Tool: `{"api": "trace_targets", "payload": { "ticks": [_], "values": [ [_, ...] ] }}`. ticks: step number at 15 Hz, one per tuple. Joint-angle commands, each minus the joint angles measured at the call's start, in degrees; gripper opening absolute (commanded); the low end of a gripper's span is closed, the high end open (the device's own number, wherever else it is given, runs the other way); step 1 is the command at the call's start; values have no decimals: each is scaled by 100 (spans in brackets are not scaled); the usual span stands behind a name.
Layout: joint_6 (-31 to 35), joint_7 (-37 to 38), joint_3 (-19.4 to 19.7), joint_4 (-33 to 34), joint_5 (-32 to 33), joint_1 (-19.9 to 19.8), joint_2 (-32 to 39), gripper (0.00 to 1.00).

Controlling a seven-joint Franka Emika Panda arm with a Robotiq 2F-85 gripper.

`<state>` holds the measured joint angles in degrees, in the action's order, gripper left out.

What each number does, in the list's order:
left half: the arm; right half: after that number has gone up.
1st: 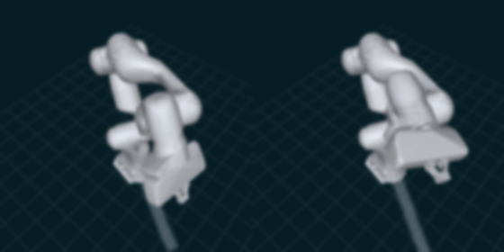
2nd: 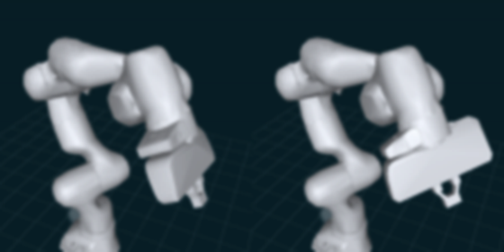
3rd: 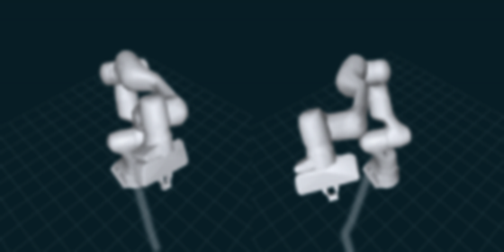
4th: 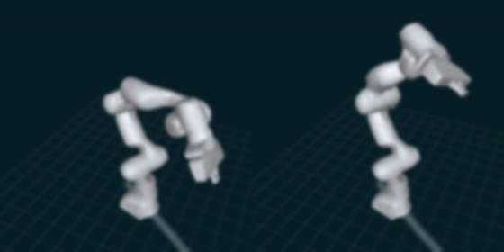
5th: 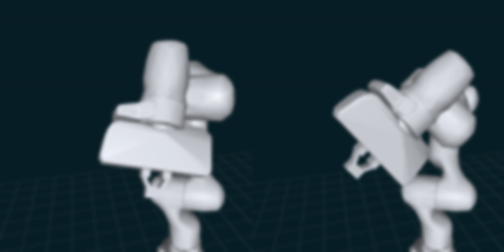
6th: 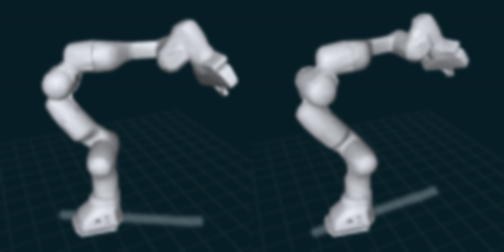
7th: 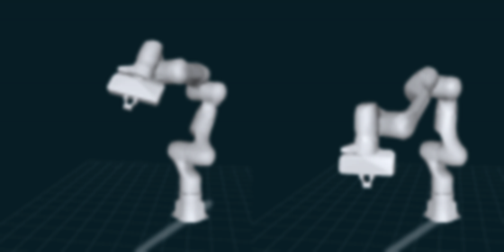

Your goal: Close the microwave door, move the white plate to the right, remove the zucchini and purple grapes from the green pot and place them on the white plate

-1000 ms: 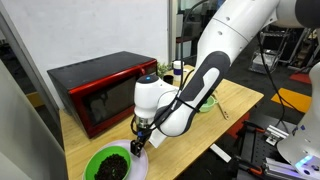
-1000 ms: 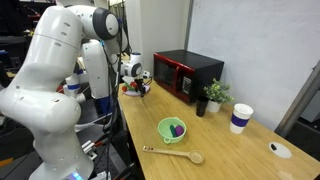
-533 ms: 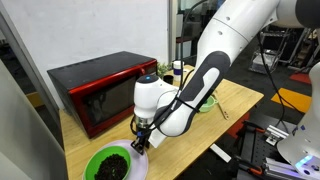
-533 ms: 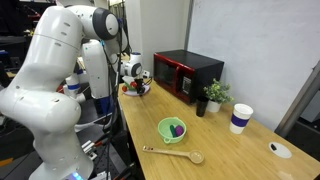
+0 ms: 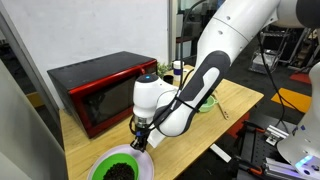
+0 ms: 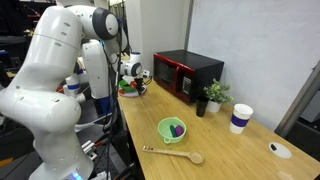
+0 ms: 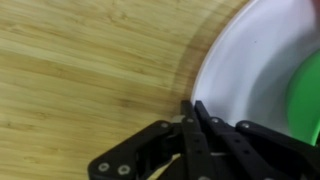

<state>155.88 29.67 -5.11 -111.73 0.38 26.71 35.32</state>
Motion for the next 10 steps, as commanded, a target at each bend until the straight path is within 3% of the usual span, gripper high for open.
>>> {"api": "trace_targets", "payload": {
  "ticks": [1,10],
  "values": [
    [98,-75,45,-118,-105,-28,-51,1],
    [172,-47,280,-631,-84,-190,-321,1]
  ]
}}
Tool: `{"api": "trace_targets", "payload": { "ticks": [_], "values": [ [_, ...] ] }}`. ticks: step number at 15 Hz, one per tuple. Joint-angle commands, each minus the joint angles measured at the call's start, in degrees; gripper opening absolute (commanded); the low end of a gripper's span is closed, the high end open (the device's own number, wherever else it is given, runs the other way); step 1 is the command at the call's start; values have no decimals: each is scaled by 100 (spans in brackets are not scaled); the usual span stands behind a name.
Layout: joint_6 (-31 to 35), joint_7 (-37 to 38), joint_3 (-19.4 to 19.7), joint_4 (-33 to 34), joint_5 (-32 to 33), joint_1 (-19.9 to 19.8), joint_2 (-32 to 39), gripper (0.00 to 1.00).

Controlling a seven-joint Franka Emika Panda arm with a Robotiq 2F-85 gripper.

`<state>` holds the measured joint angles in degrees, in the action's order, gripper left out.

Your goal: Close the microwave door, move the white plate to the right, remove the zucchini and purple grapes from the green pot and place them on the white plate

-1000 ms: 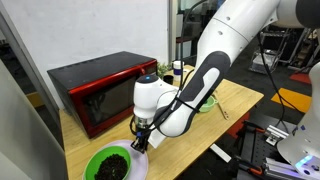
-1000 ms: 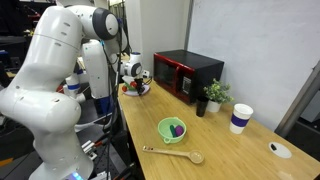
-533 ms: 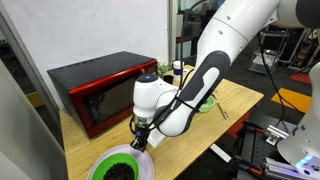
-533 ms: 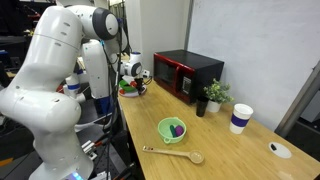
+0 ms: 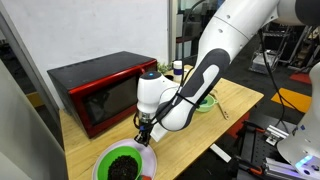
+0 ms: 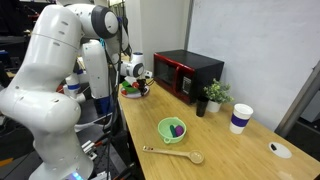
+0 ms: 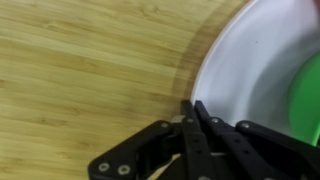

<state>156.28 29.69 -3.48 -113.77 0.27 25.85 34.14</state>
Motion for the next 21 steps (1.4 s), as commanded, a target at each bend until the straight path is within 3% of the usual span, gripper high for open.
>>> {"api": "trace_targets", "payload": {
  "ticks": [1,12,21],
  "values": [
    [173,-43,168,-526,-67,-130,-242,1],
    [433,-82,487,-1433,-124,-677,-641,1],
    [907,-452,422,-1971,-513,-1363,-790,1]
  ]
}}
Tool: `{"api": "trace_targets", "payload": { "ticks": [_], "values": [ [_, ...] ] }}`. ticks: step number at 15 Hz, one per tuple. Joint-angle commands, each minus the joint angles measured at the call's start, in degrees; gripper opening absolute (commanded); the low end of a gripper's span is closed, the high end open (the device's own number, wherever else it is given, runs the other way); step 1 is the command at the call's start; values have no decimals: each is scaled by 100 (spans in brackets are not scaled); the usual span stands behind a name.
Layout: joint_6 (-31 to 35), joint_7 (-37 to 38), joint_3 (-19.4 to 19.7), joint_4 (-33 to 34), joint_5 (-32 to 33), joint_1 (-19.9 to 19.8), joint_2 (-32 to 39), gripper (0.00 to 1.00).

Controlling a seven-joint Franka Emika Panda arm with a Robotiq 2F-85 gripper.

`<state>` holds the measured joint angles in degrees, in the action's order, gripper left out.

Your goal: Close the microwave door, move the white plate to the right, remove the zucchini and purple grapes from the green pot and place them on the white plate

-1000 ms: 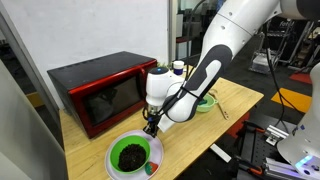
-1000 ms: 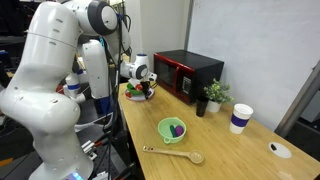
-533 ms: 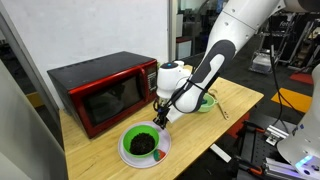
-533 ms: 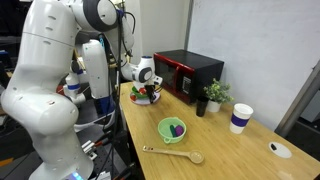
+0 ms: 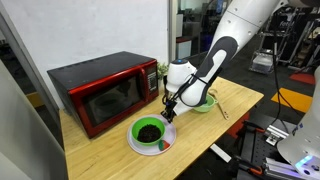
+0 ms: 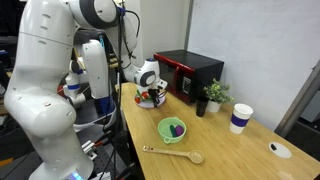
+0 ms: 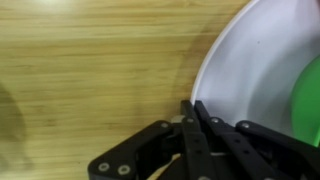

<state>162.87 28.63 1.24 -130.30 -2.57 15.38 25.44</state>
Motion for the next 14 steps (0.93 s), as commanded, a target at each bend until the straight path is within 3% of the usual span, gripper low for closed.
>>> {"api": "trace_targets", "payload": {
  "ticks": [1,14],
  "values": [
    [265,-412,-54,-362,-292,-392,49,1],
    [517,-1116,-73,-866,-790,-1226,-151,1]
  ]
}}
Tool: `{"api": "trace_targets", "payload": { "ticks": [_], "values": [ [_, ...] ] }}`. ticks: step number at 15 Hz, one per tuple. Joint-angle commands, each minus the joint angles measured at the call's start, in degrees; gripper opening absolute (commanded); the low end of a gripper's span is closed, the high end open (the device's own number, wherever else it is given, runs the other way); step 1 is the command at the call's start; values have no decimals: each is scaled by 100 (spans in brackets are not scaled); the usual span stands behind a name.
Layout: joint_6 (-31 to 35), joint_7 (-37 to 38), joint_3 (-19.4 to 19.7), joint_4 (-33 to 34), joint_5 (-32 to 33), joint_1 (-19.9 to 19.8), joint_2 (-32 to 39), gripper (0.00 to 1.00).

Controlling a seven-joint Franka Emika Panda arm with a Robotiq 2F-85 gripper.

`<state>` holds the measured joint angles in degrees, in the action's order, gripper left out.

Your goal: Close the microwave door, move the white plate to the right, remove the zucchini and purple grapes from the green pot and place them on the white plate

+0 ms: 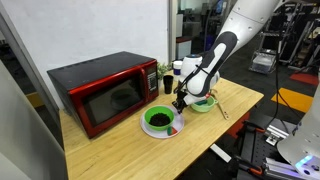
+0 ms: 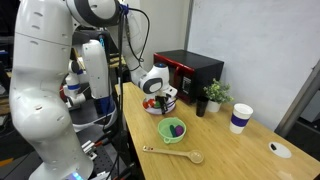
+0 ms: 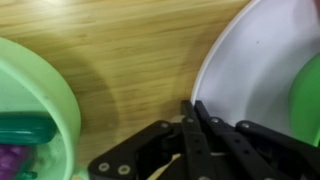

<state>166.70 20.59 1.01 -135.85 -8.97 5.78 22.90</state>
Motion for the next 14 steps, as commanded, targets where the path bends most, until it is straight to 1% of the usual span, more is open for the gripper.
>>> {"api": "trace_targets", "payload": {
  "ticks": [1,5,10,14],
  "values": [
    [147,-326,-40,-373,-158,-304,65,1],
    [140,-428,-83,-562,-236,-481,-70,1],
    [184,-491,-148,-707,-307,-562,-164,1],
    [286,-567,-301,-765,-494,-622,-178,1]
  ]
}}
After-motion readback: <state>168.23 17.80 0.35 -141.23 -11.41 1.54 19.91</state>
